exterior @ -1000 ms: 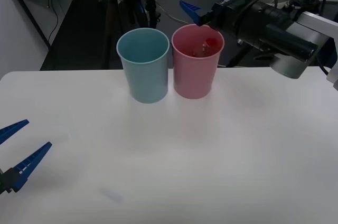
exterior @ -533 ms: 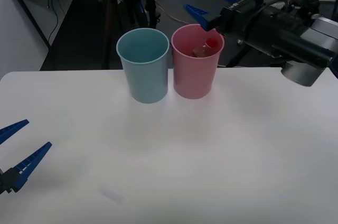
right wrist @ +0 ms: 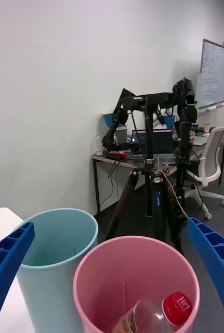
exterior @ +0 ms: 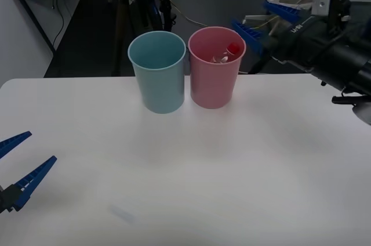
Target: Grasp the object on the table and drop it into the matching bin: aluminum can to the light blue bin, PET bottle to the pink bin.
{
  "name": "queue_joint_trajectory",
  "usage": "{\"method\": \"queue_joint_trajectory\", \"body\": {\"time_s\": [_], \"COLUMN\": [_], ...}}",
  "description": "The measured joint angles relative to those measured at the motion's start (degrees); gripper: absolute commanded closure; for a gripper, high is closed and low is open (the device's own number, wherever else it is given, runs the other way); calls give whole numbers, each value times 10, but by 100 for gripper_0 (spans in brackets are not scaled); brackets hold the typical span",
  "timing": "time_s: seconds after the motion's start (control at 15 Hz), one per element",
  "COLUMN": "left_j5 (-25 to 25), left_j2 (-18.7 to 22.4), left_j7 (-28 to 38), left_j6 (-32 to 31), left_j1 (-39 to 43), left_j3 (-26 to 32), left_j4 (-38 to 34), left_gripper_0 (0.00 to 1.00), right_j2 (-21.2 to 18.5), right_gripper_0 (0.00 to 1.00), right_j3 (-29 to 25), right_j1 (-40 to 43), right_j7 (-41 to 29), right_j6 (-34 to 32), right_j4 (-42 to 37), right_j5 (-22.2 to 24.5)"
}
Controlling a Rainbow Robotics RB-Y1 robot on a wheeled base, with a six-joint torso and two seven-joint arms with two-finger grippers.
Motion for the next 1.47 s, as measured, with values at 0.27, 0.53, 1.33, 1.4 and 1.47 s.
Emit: {"method": "queue_joint_trajectory", "body": {"time_s": [0.27,0.53,1.33,1.4,1.47], "left_j5": [0,0,0,0,0], "left_j2": [0,0,0,0,0], "left_j7": [0,0,0,0,0], "left_j6": [0,0,0,0,0], "left_j1": [0,0,0,0,0], "left_j3": [0,0,0,0,0], "left_j4": [0,0,0,0,0], "left_gripper_0": [0,0,0,0,0], "right_j2": [-3,-4,171,190,208], "right_gripper_0": [0,0,0,0,0], "right_j3": [-81,-114,-295,-308,-319], "right_j1": [106,178,405,422,438], "right_j7": [-10,-28,-197,-200,-202], "right_j6": [-1,-7,-143,-158,-175], "right_j4": [-57,-80,-95,-95,-95], "right_j5": [64,82,366,395,420]}}
